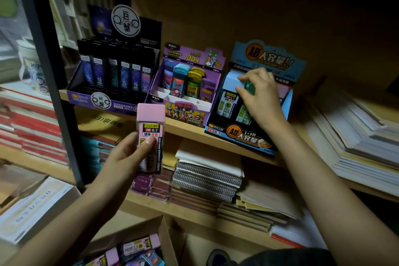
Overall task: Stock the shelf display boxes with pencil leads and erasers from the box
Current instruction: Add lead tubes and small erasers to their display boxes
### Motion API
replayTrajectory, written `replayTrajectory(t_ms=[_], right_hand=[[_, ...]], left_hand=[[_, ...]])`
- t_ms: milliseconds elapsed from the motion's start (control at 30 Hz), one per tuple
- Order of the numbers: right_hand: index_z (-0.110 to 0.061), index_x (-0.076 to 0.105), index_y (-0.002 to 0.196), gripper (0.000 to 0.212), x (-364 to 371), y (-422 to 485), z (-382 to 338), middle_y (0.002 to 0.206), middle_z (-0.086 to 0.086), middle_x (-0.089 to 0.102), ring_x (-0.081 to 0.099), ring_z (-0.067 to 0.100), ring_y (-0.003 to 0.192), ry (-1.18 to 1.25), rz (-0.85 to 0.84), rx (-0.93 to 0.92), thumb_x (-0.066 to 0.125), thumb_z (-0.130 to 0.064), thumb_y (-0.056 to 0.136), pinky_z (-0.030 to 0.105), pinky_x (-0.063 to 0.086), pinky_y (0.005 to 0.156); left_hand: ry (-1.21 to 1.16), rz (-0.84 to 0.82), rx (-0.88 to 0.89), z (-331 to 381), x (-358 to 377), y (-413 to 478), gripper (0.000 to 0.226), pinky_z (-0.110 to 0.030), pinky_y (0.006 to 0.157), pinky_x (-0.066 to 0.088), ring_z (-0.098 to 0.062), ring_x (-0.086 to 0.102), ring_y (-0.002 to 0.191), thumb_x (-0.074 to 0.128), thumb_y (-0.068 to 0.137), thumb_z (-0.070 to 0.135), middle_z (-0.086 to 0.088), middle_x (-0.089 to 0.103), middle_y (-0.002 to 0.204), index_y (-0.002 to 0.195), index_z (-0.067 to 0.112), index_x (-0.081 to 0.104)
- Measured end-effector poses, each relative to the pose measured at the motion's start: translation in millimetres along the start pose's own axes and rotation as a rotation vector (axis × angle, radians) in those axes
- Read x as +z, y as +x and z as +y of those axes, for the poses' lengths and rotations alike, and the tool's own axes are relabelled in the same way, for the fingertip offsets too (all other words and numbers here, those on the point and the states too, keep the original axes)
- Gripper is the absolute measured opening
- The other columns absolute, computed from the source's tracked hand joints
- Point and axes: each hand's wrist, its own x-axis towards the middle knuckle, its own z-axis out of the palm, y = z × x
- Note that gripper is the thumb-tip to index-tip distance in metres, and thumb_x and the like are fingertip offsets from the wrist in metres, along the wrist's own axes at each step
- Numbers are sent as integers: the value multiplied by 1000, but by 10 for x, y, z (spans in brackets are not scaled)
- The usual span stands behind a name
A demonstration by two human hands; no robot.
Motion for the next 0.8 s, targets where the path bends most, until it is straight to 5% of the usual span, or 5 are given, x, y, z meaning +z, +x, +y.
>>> replayTrajectory(t_ms=[167, 367, 533, 633, 800], right_hand=[[-12, 60, 123, 32, -154, -78, -131, 124, 5, 49, 37, 20, 120, -81, 34, -64, 57, -23, 93, 26, 27, 100], [-14, 62, 102, 16, -413, -429, -513, 88, -2, 63, 61, 0, 74, 863, -256, 155, 50, -22, 96, 17, 47, 66], [-16, 60, 90, 14, -657, -405, -297, 85, -1, 64, 60, 6, 80, 836, -85, 160, 58, -2, 89, 20, 50, 75], [-10, 61, 92, 11, -837, -288, 72, 87, 5, 64, 60, 13, 83, 740, 68, 201, 57, 0, 88, 27, 49, 78], [-11, 62, 97, 13, -809, -256, 603, 83, -9, 61, 57, -8, 73, 580, 208, 267, 59, -2, 88, 7, 45, 69]], left_hand=[[13, -68, 18, 114, 210, 20, 30, -32, 69, 59, -15, 69, 93, 52, 84, 33, 1, 72, 105, 110, 26, 65], [37, -158, 115, 332, 860, 294, 25, -36, 88, 50, -14, 61, 100, 50, 91, 18, -10, 67, 110, 113, 11, 60], [144, -293, 214, 406, 1253, 582, 18, -24, 79, 51, -8, 62, 85, 53, 92, 9, -5, 66, 96, 108, 3, 58], [546, -245, 347, 313, 1227, 812, 21, -29, 84, 47, -10, 58, 97, 63, 88, 19, 1, 63, 102, 107, 12, 59], [1064, -372, 474, 27, 1119, 940, 53, -35, 97, 40, -17, 57, 110, 62, 79, 51, 4, 61, 115, 121, 19, 57]])
